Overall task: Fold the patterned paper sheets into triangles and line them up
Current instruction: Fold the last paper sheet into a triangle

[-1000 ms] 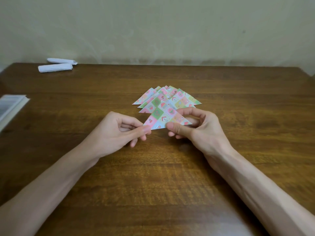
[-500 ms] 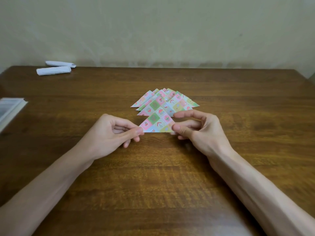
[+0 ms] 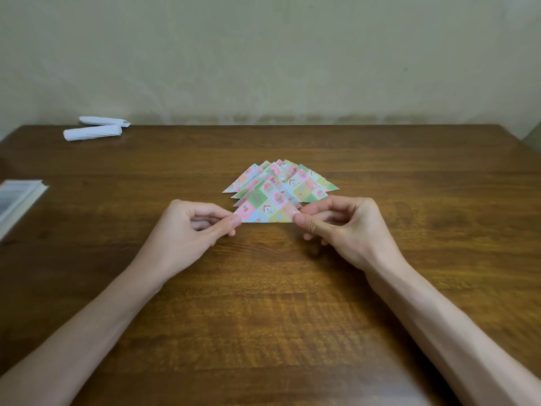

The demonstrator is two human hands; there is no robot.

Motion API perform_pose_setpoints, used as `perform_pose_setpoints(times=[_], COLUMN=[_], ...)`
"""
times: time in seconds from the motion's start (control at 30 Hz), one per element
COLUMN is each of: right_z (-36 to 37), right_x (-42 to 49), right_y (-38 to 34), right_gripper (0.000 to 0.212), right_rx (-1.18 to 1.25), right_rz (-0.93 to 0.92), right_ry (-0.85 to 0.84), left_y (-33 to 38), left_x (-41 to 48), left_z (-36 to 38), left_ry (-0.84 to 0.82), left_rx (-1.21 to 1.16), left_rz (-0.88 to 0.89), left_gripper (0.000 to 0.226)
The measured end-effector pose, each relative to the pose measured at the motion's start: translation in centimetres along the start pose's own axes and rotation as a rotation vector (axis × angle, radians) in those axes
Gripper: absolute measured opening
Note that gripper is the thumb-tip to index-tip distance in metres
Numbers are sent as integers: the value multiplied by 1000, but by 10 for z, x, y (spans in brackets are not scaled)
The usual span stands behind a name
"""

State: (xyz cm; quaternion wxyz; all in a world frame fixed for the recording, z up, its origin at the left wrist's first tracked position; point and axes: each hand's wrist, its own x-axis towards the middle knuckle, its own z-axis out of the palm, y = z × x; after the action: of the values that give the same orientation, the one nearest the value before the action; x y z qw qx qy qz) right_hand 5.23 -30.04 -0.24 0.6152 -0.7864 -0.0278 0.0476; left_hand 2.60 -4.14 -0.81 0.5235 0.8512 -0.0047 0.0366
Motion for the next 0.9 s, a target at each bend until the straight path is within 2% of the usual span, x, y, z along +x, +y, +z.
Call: perform_pose_setpoints(times=[0.2, 0.37, 0.5, 0.77, 0.9], right_z=[-7, -15, -14, -10, -5], right_x=[10, 17, 20, 17, 14], right_y=[12, 20, 24, 24, 23], right_gripper=[16, 12, 17, 22, 11], right_rx=[-315, -525, -563, -558, -530], right_rz=[-142, -183, -209, -268, -331], right_ry=[175, 282, 343, 322, 297], left_y=[-5, -9, -11, -5, -10], left_x=[14, 15, 15, 11, 13], left_z=[24, 24, 24, 24, 23], left_ry=[176, 214, 198, 183, 173], left_rx=[269, 347, 360, 353, 309], left_rz=[169, 259, 261, 286, 281], left_gripper=[8, 18, 19, 22, 22])
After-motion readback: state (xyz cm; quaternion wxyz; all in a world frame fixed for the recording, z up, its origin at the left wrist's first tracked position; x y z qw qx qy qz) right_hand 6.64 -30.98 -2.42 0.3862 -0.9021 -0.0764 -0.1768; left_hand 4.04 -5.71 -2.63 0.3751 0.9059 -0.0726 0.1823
